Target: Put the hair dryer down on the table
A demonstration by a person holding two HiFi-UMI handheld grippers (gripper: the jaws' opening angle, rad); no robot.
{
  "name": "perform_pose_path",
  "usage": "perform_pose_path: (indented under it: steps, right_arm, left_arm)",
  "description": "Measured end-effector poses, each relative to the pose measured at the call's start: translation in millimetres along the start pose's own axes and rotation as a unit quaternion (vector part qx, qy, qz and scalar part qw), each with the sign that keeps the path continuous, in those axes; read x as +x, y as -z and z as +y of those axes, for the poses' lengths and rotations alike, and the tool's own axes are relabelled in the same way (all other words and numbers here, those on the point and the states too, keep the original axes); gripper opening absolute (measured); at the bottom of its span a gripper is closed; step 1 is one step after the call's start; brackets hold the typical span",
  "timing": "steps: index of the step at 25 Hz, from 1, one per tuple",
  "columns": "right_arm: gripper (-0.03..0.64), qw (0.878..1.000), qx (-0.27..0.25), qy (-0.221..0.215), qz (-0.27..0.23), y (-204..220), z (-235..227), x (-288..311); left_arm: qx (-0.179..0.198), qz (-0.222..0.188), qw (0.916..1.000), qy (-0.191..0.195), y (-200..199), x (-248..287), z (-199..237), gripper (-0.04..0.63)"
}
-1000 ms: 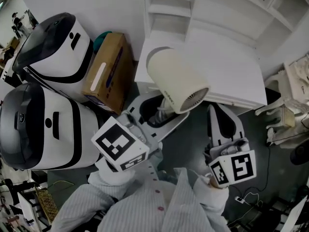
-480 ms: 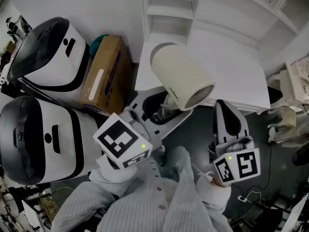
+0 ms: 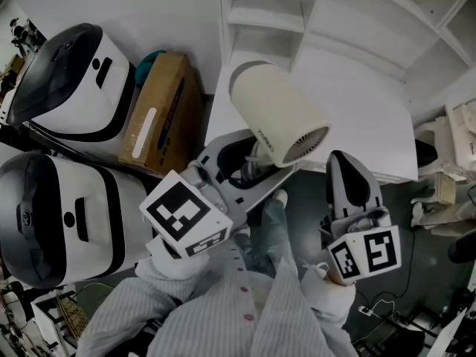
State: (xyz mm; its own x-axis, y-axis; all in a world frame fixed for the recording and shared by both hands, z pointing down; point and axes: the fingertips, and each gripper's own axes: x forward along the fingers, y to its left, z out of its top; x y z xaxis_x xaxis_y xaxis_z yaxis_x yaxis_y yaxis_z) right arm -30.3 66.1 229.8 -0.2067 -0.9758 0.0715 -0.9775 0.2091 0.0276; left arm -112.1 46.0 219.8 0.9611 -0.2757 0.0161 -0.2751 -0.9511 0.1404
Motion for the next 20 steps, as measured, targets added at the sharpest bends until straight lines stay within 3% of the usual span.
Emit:
perform_pose_path:
  steps: [11, 20]
  right_arm:
    - [0.011, 1.0, -0.007, -0.007, -0.001, -8, -97, 56]
    - [0.011, 0.998, -0.006, -0.06, 0.002, -17, -172, 107]
  left_arm:
    - [-0.003, -0.01, 0.9999, -0.014, -12, 96, 48, 0.219]
    - [-0.009, -0.012, 0.9977, -0.067, -27, 169, 87, 0.219]
